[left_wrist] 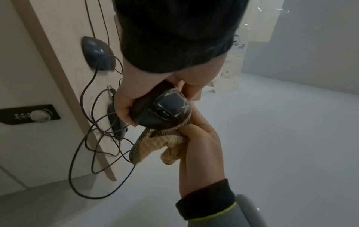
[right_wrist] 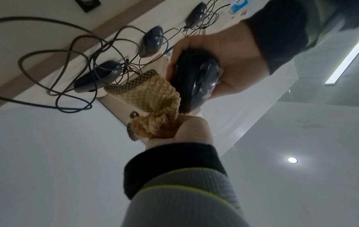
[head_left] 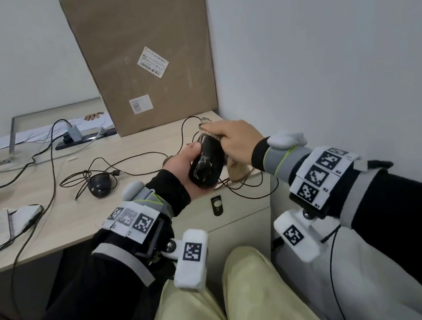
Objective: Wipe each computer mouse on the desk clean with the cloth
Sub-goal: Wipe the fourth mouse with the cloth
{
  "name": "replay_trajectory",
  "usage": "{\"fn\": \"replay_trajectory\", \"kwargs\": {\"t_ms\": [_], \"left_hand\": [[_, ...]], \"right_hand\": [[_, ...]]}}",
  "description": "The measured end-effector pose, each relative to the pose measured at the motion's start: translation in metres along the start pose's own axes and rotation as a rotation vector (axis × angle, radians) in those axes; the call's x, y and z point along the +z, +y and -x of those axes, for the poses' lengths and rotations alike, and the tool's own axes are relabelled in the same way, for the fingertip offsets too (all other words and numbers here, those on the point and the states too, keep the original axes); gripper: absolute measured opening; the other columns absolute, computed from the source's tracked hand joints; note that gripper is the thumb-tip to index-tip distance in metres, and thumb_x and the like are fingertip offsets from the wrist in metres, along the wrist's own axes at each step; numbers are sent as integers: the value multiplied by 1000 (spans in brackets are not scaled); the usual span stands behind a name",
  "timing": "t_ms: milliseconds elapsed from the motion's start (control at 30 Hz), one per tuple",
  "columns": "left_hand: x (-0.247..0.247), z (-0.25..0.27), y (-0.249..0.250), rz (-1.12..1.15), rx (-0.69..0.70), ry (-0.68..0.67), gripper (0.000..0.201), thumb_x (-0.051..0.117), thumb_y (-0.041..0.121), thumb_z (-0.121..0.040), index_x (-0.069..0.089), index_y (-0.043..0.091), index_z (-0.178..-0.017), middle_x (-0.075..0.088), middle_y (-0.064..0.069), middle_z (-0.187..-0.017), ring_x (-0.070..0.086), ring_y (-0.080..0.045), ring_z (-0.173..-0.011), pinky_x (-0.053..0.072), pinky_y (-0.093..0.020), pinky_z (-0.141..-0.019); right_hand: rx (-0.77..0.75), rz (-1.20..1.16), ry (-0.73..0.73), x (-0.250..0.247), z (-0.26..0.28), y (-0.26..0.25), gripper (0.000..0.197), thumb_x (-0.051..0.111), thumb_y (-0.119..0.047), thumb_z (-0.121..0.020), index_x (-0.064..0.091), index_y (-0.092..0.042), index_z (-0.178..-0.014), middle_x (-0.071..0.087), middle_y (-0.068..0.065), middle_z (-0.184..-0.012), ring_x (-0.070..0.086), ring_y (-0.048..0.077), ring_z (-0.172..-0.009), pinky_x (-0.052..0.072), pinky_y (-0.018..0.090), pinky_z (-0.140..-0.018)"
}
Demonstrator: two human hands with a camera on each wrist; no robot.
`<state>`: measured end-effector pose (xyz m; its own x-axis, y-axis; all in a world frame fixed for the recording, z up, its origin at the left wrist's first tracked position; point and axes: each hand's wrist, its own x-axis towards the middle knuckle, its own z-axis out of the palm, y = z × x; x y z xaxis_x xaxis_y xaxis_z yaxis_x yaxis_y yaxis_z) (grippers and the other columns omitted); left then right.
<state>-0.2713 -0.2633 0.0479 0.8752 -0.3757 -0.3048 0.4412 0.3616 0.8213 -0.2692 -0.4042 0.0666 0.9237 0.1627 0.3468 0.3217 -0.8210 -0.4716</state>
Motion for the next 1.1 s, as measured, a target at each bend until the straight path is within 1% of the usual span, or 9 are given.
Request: {"fn": "replay_trajectory", "kwargs": {"t_ms": [100,167,267,433,533,767,900,1033,1100], "left_hand": [[2,-7,5,48,28,17,28,41,36,-97,51,24,-120,61,-5,-92,58,-22,-81,45,-35,-77],[4,-9,10,133,44,-15,28,39,35,-96,58,17,-105,62,-5,-94,58,-22,-87,43,-37,-84],[5,-8,15,247,87,-100,34,33,34,-97,60,13,-93,64,-6,-97,58,-22,-94,38,-39,-93],[-1,-11,23,353,154,-39,40,35,36,-99,56,3,-107,62,-17,-93,60,-30,-90,47,-44,-77],[-7,-16,27,296,206,63,41,47,33,-96,49,4,-124,56,-14,-107,58,-31,-98,49,-45,-70],[-5,-16,23,135,201,32,27,56,41,-90,58,14,-87,59,-5,-80,59,-19,-73,54,-29,-55],[0,-14,17,55,181,-61,41,42,49,-95,59,12,-100,63,-9,-94,60,-23,-93,50,-38,-85],[-3,-17,12,18,190,-21,39,34,38,-101,52,12,-123,59,-15,-114,59,-27,-97,50,-41,-73],[-8,-18,10,-10,189,-24,27,35,26,-101,50,11,-118,60,-13,-106,60,-26,-89,53,-37,-67]], "right_hand": [[-171,2,5,12,10,-9,69,25,-12,-69,48,-16,-135,40,4,-147,35,19,-136,26,26,-112],[-265,32,31,21,17,-10,72,25,-7,-68,44,-12,-137,32,7,-151,28,21,-140,21,26,-114],[-373,98,73,28,19,-2,71,30,0,-68,45,-11,-136,33,9,-150,30,27,-139,31,34,-111],[-492,162,36,32,27,6,66,32,-1,-66,56,-8,-126,44,10,-143,44,31,-130,44,35,-99],[-437,78,130,29,34,11,63,40,-1,-68,57,-14,-127,49,3,-140,57,21,-116,50,29,-87],[-469,67,277,34,35,2,62,30,-7,-72,54,-8,-129,47,10,-141,46,20,-124,34,21,-101],[-430,41,311,38,35,3,61,29,-7,-72,54,-5,-128,47,13,-140,45,21,-125,28,18,-104],[-356,-18,321,32,34,4,60,37,3,-72,52,-5,-130,48,15,-139,46,21,-123,24,10,-101],[-283,-36,268,27,32,3,64,36,-1,-73,49,-12,-134,45,9,-143,45,20,-127,28,15,-103]]}}
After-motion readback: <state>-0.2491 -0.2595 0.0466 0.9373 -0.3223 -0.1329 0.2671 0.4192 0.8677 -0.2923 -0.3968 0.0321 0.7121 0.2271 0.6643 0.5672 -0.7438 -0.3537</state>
